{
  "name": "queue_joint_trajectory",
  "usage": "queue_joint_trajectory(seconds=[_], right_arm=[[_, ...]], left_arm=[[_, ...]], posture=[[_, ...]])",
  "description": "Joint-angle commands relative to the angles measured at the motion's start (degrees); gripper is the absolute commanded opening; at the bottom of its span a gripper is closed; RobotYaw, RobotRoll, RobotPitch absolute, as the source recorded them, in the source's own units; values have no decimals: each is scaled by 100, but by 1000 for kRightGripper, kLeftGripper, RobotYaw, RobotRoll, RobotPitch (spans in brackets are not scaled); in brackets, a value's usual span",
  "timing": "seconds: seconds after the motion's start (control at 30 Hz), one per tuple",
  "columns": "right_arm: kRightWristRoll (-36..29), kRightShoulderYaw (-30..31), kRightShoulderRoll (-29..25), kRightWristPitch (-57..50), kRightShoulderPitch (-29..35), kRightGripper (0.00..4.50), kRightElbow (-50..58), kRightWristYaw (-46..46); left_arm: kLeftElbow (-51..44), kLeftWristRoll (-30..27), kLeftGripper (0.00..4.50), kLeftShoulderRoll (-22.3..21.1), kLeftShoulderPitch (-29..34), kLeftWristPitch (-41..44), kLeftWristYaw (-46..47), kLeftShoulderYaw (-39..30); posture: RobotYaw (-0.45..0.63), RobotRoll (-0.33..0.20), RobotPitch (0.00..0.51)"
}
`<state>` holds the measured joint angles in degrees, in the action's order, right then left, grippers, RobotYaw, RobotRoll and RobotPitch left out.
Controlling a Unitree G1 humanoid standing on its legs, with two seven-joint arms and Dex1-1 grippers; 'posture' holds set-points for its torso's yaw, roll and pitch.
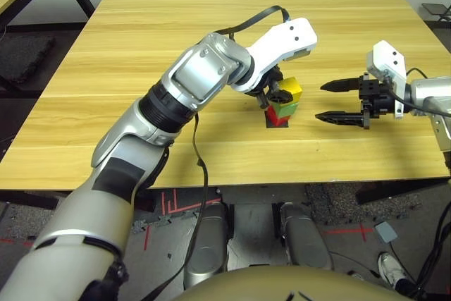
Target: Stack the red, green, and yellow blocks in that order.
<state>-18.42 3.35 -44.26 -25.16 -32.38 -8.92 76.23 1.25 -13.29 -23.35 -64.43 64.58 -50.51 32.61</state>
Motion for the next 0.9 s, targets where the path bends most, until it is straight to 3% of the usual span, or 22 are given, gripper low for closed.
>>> queue_joint_trajectory(seconds=[0.03, 0.17, 0.27, 0.47, 0.57, 0.67, 0.77, 0.9], right_arm=[[-71, -74, -73, -32, 88, 4500, 79, -34], [-91, -76, -94, -7, 90, 4500, 45, -44], [-140, -168, -129, -5, 30, 4500, -54, -55], [-626, -1123, -88, -472, -126, 4500, -612, -712], [-352, -1668, -201, 67, -304, 4500, -1772, -1558], [-116, -2078, -230, 1054, -571, 4500, -3169, -2441], [-12, -2433, -210, 2045, -809, 4500, -4468, -3247], [203, -2495, -346, 2918, -1016, 4500, -5539, -3658]], left_arm=[[-7, 100, 2290, -62, 19, -44, -77, 167], [-70, 131, 3560, -80, 98, -180, -63, 33], [-483, -19, 4473, -148, 318, -75, 216, -730], [-1960, -299, 4473, 327, 1466, 819, 1575, -3303], [-2540, -146, 4473, 739, 2451, 502, 2441, -4588], [-2734, 35, 4473, 852, 3524, -368, 2917, -5008], [-2341, 269, 4473, 1105, 4283, -1858, 3280, -5092], [-1789, 342, 4473, 1427, 4488, -2923, 3594, -4980]], posture=[[179, 47, 121], [187, 44, 119], [187, 30, 112], [192, 3, 101], [198, -15, 96], [204, -27, 95], [199, -30, 100], [177, -55, 116]])
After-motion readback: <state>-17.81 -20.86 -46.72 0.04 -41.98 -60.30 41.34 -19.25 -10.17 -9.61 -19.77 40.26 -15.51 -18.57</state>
